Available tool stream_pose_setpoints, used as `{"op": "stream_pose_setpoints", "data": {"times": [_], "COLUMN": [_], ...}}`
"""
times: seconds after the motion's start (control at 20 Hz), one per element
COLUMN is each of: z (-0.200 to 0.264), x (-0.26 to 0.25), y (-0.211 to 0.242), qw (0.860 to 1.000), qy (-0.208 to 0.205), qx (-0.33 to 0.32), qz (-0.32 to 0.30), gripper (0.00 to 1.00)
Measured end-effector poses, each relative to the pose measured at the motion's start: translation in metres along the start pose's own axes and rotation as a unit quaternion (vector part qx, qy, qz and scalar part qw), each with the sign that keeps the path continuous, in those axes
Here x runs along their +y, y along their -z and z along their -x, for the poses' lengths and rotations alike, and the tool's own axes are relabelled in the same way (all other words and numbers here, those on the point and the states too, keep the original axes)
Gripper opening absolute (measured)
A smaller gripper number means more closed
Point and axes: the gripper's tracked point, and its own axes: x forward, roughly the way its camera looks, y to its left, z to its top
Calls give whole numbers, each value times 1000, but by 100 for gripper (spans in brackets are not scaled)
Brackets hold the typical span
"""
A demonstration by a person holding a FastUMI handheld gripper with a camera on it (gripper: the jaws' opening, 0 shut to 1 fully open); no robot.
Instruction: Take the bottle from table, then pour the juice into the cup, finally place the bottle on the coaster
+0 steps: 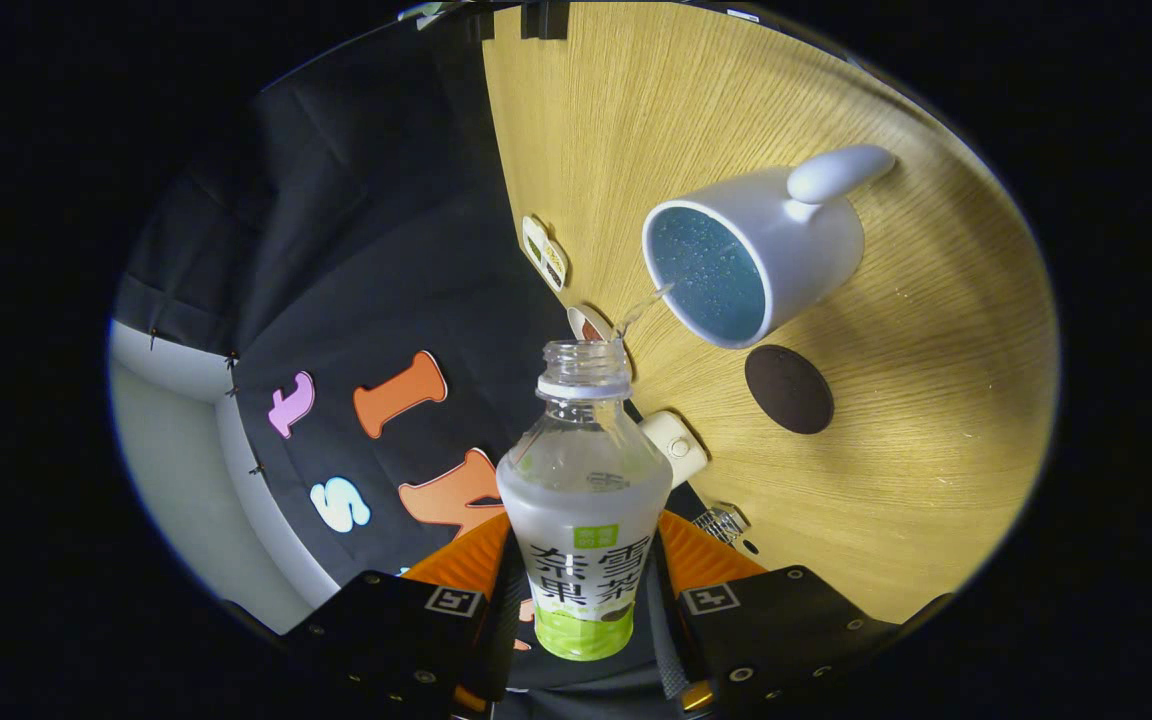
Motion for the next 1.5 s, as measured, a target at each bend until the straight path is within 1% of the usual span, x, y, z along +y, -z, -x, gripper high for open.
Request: {"op": "stream_pose_setpoints", "data": {"times": [0.1, 0.4, 0.65, 0.9, 1.0, 1.1, 1.2, 1.3, 1.35, 1.4, 1.45, 1.5], "z": [-1, 0, -2, -2, -2, -5, -8, -7, -9, -12, -15, -15], "x": [0, -2, -12, -14, -13, -17, -13, -5, -2, -6, -6, -5], "y": [0, 0, -6, -2, 5, 15, 20, 26, 28, 32, 36, 39], "qw": [1000, 1000, 1000, 998, 995, 984, 966, 947, 935, 921, 904, 884], "qy": [-4, 0, 9, 10, 8, 17, 21, 13, 10, 16, 16, 14], "qx": [2, -1, -3, 0, 7, 11, 12, 16, 16, 22, 25, 25], "qz": [-9, -11, 11, 63, 103, 179, 257, 321, 353, 389, 426, 467], "gripper": [58, 58, 58, 58, 58, 58, 58, 58, 58, 58, 59, 59]}}
